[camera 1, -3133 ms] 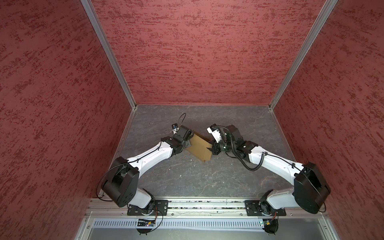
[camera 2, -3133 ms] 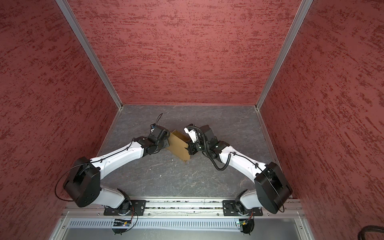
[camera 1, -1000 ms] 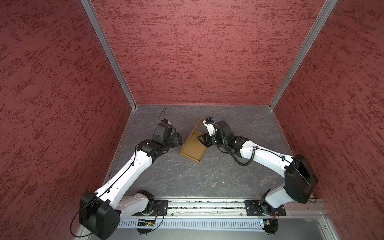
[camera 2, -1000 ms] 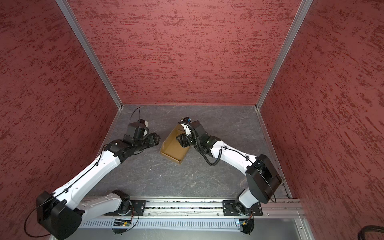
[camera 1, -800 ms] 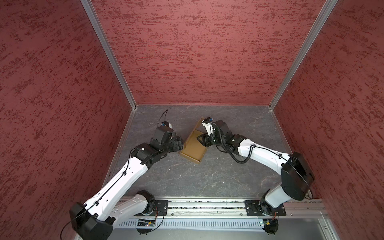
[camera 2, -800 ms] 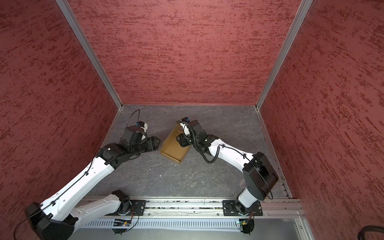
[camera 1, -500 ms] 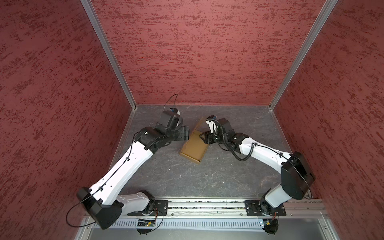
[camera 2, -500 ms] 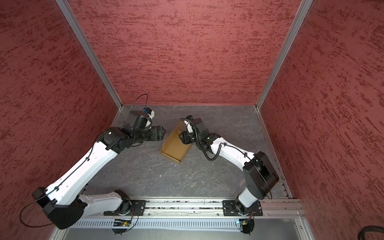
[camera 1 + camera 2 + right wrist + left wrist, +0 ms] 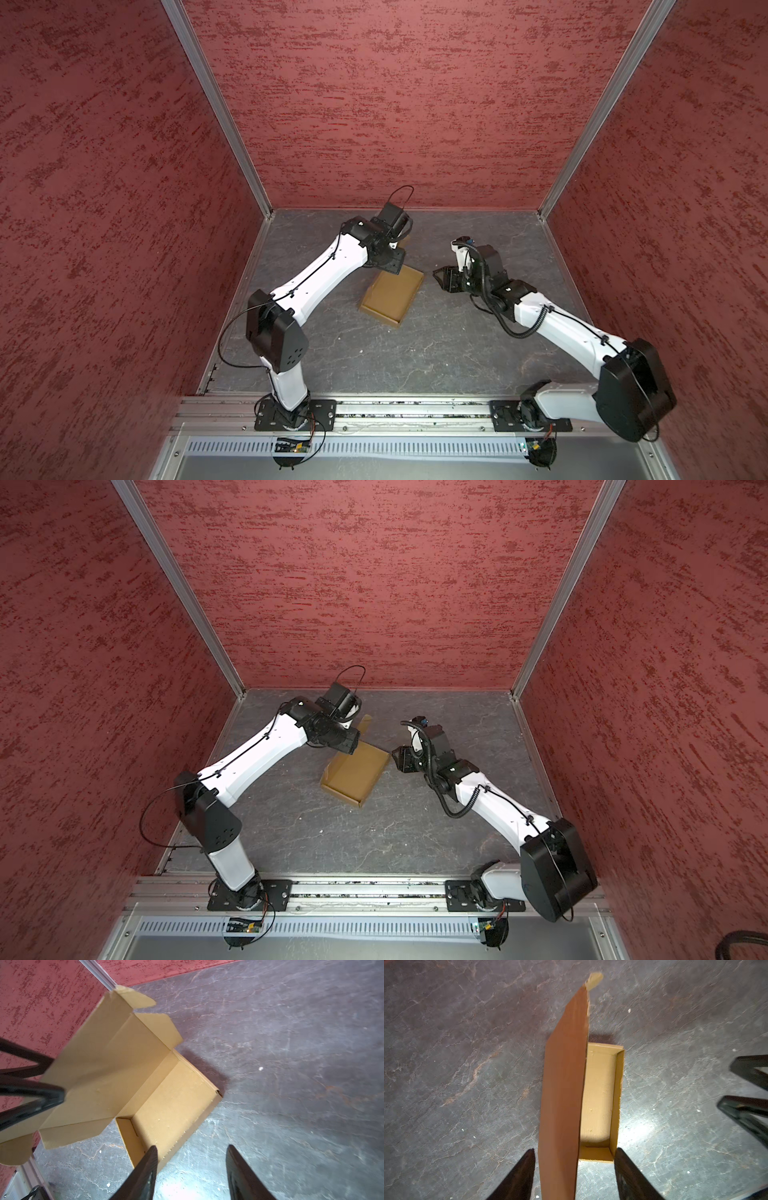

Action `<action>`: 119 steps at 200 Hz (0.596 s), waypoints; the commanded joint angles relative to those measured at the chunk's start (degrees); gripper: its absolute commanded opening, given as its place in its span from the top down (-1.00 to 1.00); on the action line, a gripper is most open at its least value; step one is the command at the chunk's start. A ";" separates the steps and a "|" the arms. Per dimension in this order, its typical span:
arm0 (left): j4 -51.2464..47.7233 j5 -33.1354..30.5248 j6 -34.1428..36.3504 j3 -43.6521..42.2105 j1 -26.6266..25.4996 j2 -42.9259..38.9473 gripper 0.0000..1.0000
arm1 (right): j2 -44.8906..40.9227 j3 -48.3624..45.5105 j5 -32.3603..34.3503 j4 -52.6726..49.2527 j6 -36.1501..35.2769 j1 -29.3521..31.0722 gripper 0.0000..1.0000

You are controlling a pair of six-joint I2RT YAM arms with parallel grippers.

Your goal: Fold the paper box

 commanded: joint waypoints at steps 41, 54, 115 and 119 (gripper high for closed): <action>-4.47 -7.73 4.84 2.80 -0.69 4.70 -0.05 | -2.12 -2.82 -1.12 1.94 0.18 -2.46 -0.08; -4.22 -7.99 5.36 2.71 -0.69 4.82 0.09 | -1.71 -3.19 -1.50 2.57 0.18 -2.77 -0.09; -1.57 -8.64 9.49 1.95 -0.75 3.65 0.64 | 0.35 -3.21 -2.53 4.33 0.22 -3.51 -0.08; -1.19 -8.73 9.82 1.63 -0.71 3.45 0.66 | 0.36 -3.19 -2.56 4.31 0.11 -3.60 -0.08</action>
